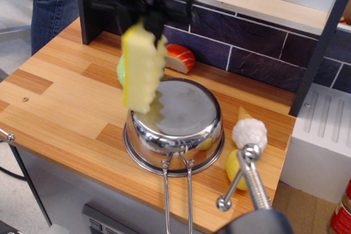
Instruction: Wipe pot with sponge
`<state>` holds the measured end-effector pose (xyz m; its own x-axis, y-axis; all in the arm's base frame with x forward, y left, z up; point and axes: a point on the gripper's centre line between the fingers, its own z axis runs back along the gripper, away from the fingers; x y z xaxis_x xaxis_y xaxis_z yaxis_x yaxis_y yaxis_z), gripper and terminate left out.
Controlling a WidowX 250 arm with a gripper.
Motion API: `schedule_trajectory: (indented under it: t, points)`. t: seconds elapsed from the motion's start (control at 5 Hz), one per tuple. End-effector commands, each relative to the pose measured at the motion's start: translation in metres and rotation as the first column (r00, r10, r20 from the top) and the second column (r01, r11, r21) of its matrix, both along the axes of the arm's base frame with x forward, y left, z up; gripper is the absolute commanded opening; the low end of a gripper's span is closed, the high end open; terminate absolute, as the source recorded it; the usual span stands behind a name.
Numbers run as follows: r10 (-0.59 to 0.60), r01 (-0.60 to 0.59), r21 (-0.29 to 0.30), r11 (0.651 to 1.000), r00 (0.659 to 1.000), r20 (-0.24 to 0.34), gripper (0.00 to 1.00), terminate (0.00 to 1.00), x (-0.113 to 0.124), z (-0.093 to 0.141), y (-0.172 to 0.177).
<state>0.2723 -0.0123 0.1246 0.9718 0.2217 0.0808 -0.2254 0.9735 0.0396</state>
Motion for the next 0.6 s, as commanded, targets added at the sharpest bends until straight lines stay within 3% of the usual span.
schedule_trajectory:
  t: [0.0, 0.2, 0.4]
  points:
    - [-0.008, 0.009, 0.012, 1.0, 0.999, -0.036, 0.0, 0.0, 0.007, -0.011, -0.022]
    - [-0.014, 0.011, -0.058, 0.998, 0.999, -0.052, 0.0, 0.0, 0.014, -0.009, -0.049]
    - [-0.054, 0.033, -0.269, 0.963, 0.996, -0.07, 0.0, 0.0, 0.015, 0.001, -0.068]
